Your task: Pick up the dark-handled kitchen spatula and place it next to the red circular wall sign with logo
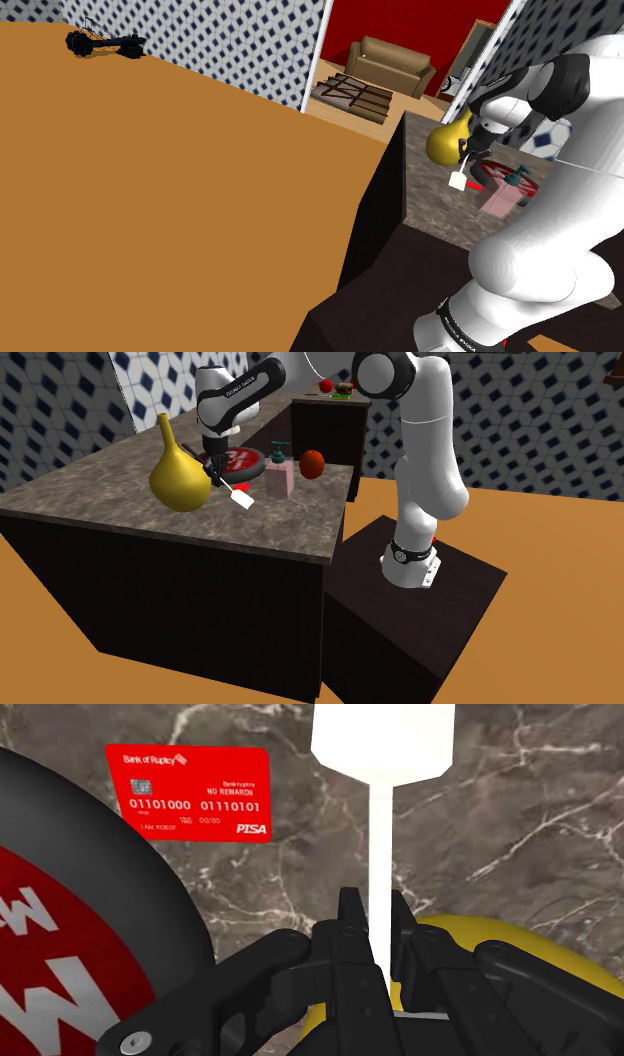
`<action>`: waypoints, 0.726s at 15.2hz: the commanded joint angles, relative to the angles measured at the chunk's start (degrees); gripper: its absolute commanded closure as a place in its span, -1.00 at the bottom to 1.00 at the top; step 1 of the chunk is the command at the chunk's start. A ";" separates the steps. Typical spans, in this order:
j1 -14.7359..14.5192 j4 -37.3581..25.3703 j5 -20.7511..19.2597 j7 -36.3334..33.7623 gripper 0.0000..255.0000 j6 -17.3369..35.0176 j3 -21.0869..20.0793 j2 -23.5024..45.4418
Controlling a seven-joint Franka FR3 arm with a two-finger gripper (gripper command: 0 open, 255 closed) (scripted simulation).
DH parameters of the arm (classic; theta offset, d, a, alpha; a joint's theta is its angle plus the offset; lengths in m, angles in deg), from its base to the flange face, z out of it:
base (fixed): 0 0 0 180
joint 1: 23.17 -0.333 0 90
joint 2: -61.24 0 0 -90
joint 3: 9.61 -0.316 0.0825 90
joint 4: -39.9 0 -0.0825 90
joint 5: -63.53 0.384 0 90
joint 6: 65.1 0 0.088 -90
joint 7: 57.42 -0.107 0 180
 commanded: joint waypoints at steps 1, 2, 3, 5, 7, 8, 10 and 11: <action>-0.30 2.20 -0.28 -0.26 1.00 0.51 -0.42 2.58; -0.23 2.20 -0.31 -0.28 1.00 0.52 -0.49 2.57; -0.18 2.20 -0.34 -0.30 1.00 0.52 -0.55 2.56; -0.10 2.20 -0.37 -0.32 1.00 0.53 -0.63 2.55; 0.69 0.16 -0.08 0.53 -1.00 -1.21 -0.40 2.91; 0.80 0.19 -0.06 0.71 -1.00 -1.21 -0.35 2.90; 0.81 0.22 -0.04 0.72 -1.00 -1.15 -0.36 2.94; -0.14 2.20 -0.35 -0.31 -1.00 0.52 -0.58 2.55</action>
